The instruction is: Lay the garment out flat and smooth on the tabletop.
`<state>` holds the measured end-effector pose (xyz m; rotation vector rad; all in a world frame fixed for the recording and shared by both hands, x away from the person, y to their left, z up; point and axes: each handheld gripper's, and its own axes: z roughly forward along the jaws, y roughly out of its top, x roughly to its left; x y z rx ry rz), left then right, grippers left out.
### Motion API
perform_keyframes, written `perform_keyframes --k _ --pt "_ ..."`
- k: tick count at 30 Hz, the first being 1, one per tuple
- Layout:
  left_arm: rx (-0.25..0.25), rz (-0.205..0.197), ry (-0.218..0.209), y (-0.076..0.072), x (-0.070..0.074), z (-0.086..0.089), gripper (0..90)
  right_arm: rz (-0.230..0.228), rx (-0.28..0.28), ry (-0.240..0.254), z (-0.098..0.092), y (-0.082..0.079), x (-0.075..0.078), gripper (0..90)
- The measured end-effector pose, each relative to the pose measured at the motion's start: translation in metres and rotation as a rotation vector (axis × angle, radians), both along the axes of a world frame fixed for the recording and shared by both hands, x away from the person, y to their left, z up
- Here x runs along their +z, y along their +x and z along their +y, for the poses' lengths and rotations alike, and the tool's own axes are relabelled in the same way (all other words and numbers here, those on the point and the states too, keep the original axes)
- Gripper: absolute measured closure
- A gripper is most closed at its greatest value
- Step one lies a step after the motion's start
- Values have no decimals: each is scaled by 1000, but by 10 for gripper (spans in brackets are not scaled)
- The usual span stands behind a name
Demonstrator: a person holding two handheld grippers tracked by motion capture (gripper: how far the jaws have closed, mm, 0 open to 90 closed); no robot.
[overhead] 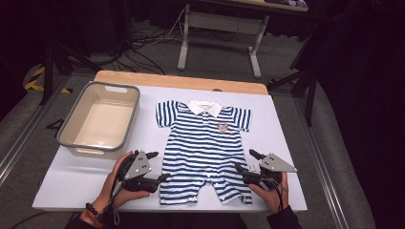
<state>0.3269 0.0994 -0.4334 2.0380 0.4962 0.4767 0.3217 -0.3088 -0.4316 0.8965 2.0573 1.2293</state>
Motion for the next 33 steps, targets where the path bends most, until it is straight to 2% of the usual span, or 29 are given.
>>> perform_keyframes --k 3,4,6,9,13,14,15,16,18,19,21,23,24,25,26,28,29,30,31,33 --pt "11 -5 -15 20 8 -9 229 -2 -5 9 -1 -1 1 255" --pt "11 -5 -15 20 8 -9 229 -2 -4 15 0 -2 1 255" --pt "18 2 -33 30 10 -14 230 -2 -1 13 0 -2 1 255" --pt "30 0 -28 45 12 -18 233 9 11 0 2 -2 -2 255" --pt "73 25 -33 72 13 -21 230 17 19 -5 4 -2 -3 255" --pt "83 49 -41 82 14 -23 228 18 21 -6 5 -2 -3 255" --pt "83 49 -41 82 14 -23 223 19 25 -12 5 -2 -3 254" --pt "99 53 -47 91 15 -26 221 19 30 -18 6 -3 -3 254" --pt "100 51 -50 96 15 -28 223 18 36 -22 7 -2 -4 254" --pt "120 63 -42 107 16 -32 222 20 38 -17 7 -2 -4 254" --pt "124 66 -47 112 17 -33 223 25 37 -15 8 -2 -4 253" --pt "144 89 -65 124 20 -35 222 25 37 -18 8 -1 -5 253" --pt "169 93 -76 136 22 -38 218 23 40 -21 8 -1 -5 252" --pt "169 93 -76 136 22 -38 216 22 39 -24 8 -1 -5 251" --pt "169 113 -83 142 22 -40 208 19 37 -22 8 -1 -4 252" --pt "187 114 -59 153 22 -44 209 20 36 -16 8 -1 -4 251" --pt "202 131 -70 162 22 -45 209 21 34 -15 7 -1 -4 251" --pt "202 131 -70 162 22 -45 213 23 36 -15 6 -1 -4 251" --pt "224 151 -82 171 22 -45 230 22 37 -15 6 -2 -4 251" --pt "237 161 -78 176 21 -45 235 22 40 -16 6 -2 -4 252"
